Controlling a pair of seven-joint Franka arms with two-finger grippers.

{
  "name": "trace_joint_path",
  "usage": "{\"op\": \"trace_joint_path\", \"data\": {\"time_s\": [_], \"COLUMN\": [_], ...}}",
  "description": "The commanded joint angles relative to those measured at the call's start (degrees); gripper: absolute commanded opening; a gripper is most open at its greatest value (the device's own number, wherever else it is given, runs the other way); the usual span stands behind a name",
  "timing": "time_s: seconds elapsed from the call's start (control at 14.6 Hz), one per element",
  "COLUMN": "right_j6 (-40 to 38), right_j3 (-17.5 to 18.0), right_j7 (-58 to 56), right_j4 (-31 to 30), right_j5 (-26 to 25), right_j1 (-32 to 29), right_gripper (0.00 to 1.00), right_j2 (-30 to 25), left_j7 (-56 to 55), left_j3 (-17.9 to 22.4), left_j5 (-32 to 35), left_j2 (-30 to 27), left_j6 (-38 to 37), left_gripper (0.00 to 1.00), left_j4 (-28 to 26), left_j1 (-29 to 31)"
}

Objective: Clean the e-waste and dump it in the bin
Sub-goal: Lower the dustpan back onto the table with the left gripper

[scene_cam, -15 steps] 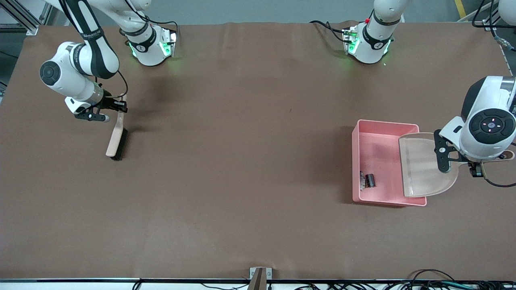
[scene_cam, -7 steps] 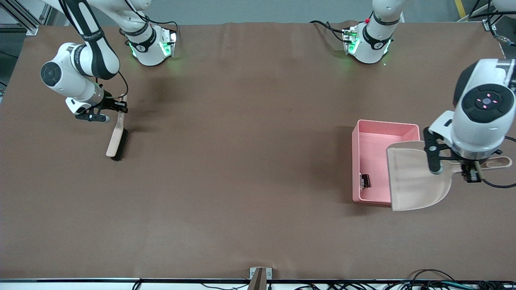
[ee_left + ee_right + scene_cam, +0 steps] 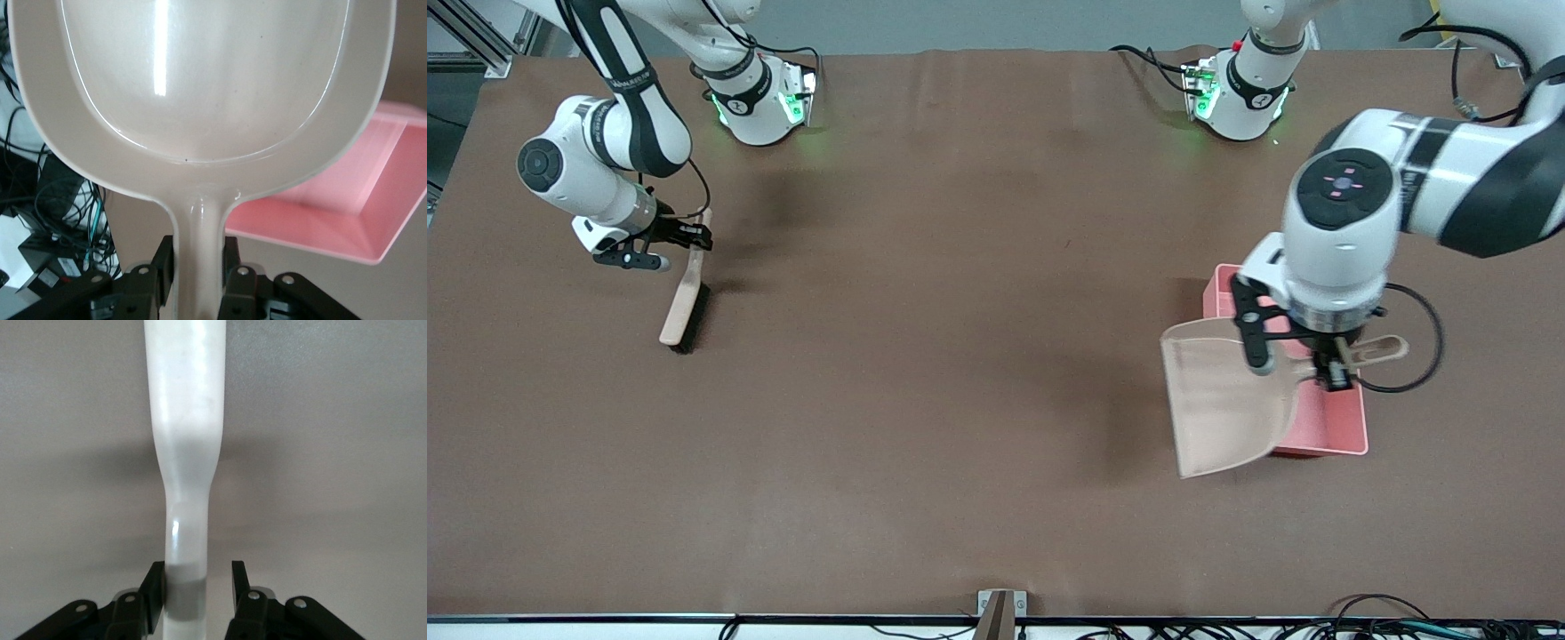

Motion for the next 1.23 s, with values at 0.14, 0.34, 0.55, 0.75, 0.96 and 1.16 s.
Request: {"op": "trace_joint_path", "data": {"time_s": [0.14,0.34,0.55,0.75,0.96,1.16], "right_j6": [-0.38,-4.85,-6.01,-7.76,-12.49,-24.94], "right_j3": [0.8,0.88,0.88,0.88,0.88,0.88], "right_j7": [0.4,0.4,0.48,0.66,0.66,0.57], "right_j4": [0.54,3.35,4.76,7.13,10.9,20.02], "right_j5": [-0.22,-0.22,-0.04,0.05,0.05,0.05], "right_j1": [-1.08,-1.08,-0.99,-0.99,-0.99,-0.99], "right_gripper": [0.52,0.62,0.83,0.98,0.99,0.99], "right_j2": [0.08,-0.18,-0.18,-0.18,-0.97,-1.5], "left_j7": [-10.62,-11.87,-11.26,-11.17,-11.17,-11.08], "left_j3": [0.72,4.23,4.77,4.94,7.83,10.74], "left_j5": [-0.46,-0.64,-1.95,-1.87,-1.69,-1.69], "left_j2": [7.43,10.78,14.2,17.72,19.05,19.05], "left_j6": [1.83,5.97,7.38,8.52,10.88,15.46], "left_gripper": [0.25,0.25,0.25,0.25,0.25,0.25], "left_j4": [3.07,2.99,2.46,2.02,1.32,-0.44], "left_j1": [-8.6,-13.52,-14.68,-16.34,-18.72,-19.6]}}
